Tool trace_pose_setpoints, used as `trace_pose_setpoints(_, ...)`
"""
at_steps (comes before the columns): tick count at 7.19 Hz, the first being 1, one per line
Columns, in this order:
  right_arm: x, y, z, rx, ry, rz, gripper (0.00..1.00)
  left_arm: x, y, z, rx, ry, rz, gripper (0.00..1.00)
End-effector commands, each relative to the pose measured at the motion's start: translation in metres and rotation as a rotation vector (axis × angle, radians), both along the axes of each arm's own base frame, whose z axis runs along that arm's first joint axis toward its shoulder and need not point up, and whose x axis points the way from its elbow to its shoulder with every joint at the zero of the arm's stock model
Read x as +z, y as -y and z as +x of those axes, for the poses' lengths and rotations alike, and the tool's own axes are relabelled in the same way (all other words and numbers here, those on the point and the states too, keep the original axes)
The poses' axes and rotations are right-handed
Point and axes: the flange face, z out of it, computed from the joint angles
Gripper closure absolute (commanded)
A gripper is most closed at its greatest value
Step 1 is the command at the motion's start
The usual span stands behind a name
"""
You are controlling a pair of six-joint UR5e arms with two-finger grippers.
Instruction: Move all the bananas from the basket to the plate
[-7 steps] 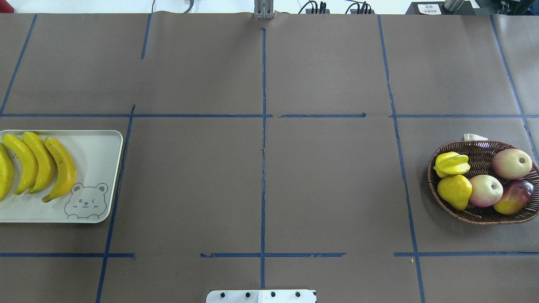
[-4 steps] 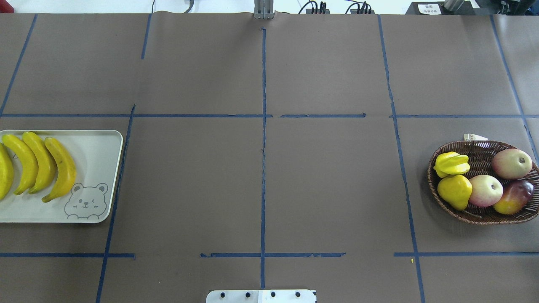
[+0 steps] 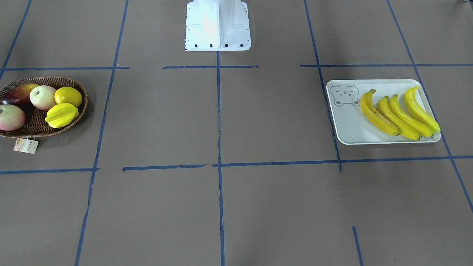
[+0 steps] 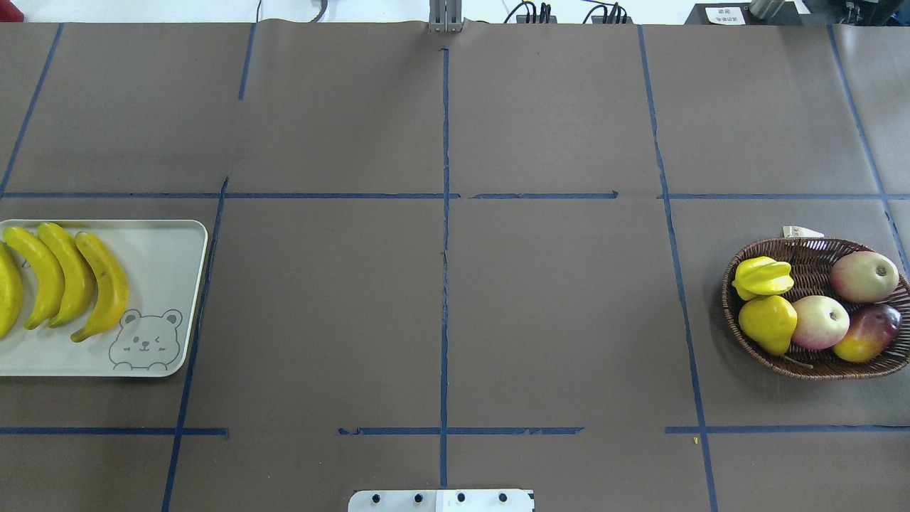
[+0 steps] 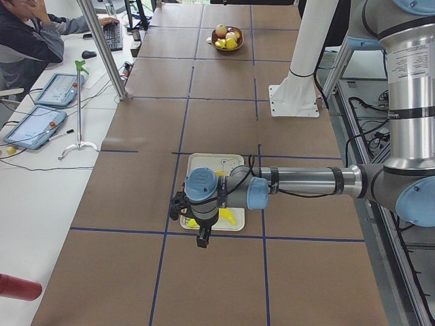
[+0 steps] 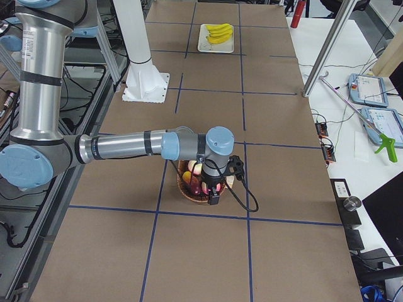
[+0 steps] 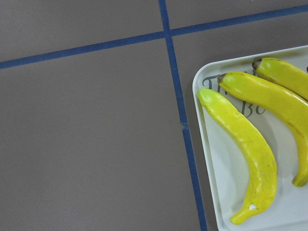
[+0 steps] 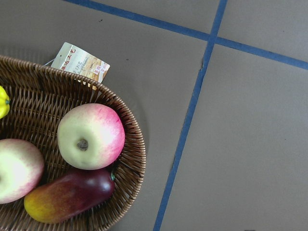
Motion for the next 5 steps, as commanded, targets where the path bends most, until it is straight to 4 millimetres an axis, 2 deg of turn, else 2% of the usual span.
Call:
trace_pose_setpoints(1,0.0046,-0.0075,0.0008,0.017,0.000,-0.014,0.03,0.0017,-0.0038,-0.0034,0.001,0.042,0.007,0.00)
trace_pose_setpoints(5,0.0048,-0.0096,0.0005,0.018,0.005,-0.019,0.01,0.0035,-0.0061,-0.0034,0.003,0.041,0.004,0.00)
